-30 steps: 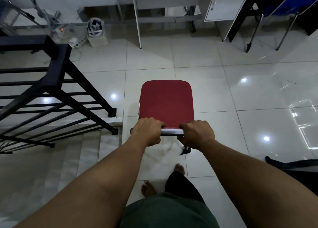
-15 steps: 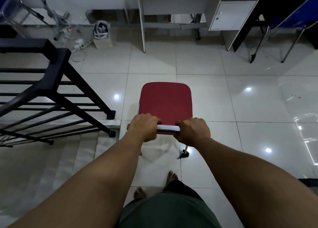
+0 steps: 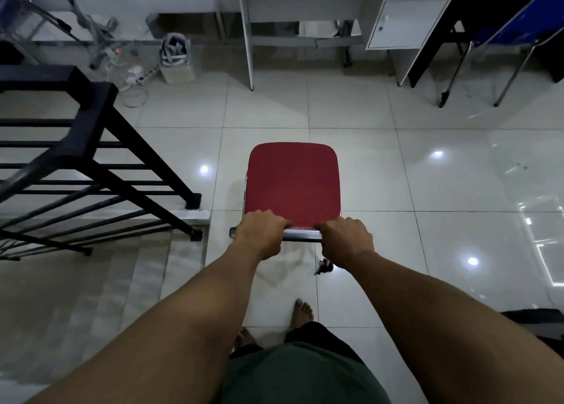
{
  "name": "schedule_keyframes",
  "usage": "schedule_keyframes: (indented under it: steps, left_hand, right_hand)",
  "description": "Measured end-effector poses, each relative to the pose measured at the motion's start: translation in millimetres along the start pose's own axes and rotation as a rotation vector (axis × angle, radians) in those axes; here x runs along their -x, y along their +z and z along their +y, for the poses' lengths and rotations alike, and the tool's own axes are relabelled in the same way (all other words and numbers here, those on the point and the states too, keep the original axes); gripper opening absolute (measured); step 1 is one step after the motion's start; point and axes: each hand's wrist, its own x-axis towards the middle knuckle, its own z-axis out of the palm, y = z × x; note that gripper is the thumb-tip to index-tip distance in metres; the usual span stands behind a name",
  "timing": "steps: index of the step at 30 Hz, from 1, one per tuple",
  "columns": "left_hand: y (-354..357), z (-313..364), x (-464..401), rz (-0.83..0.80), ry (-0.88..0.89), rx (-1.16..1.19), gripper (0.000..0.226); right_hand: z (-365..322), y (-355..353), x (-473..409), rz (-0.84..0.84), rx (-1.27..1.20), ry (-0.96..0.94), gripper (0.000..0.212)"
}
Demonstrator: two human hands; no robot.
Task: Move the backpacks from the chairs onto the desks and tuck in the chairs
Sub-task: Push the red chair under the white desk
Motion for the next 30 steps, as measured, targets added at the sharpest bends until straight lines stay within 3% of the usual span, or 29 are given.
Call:
schedule_keyframes:
  steps: [30]
  left_hand:
    - [-29,0,-83,0.041,-0.063,-0.041,0.051]
  right_hand:
    - [55,-27,-77,0.052,0.052,-0.092,0.027]
